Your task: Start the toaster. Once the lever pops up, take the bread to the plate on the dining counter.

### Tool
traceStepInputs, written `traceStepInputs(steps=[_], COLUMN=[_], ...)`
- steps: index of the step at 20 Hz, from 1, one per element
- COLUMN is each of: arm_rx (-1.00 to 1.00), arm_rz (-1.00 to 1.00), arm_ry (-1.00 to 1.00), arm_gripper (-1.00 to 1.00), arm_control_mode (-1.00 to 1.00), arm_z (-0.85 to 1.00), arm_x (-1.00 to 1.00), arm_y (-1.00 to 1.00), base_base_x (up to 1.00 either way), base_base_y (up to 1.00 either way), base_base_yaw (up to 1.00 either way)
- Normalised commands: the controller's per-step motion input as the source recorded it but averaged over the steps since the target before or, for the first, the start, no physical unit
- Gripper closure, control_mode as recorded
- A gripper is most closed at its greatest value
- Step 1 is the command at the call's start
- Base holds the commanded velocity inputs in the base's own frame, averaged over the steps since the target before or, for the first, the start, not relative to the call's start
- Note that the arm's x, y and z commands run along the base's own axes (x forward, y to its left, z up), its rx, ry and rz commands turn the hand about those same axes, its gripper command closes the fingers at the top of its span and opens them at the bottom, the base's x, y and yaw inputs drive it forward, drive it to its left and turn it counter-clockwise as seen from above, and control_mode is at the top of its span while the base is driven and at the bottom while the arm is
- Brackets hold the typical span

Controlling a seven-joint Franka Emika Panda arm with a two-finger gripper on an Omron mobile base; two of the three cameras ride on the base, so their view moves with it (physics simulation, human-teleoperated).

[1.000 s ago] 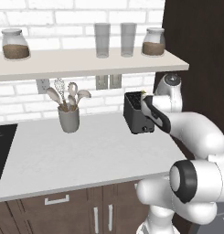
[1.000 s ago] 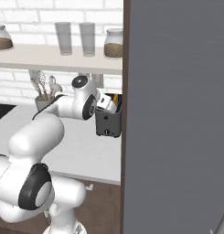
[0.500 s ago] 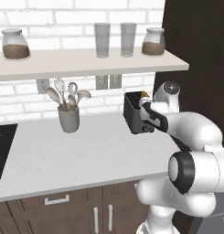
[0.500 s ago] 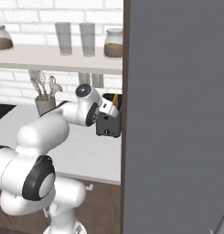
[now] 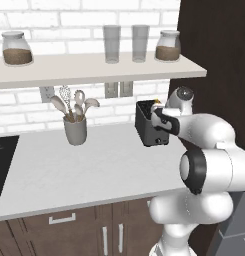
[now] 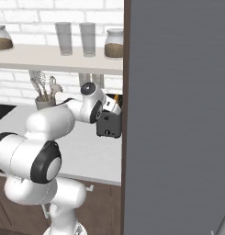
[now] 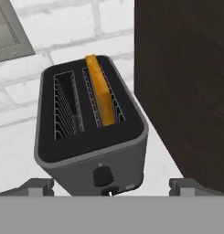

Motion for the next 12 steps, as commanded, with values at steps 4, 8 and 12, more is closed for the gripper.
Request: traceStepInputs(steps=[4,8,12], arm_rx=[0.01,0.0,0.0], arm_rz=[0.0,0.0,0.0], arm_ry=[0.0,0.0,0.0], arm_gripper=[-1.0,-1.0,-1.0], arm_control_mode=[-1.0,-1.0,-1.0], arm_z=[0.0,-0.04,-0.12], arm_x=[0.26,0.22,0.21], arm_y=[-0.09,-0.12,-0.07], base_base_x=[0.0,0.0,0.0], base_base_y=[0.0,0.0,0.0], base_base_yaw=[0.0,0.0,0.0])
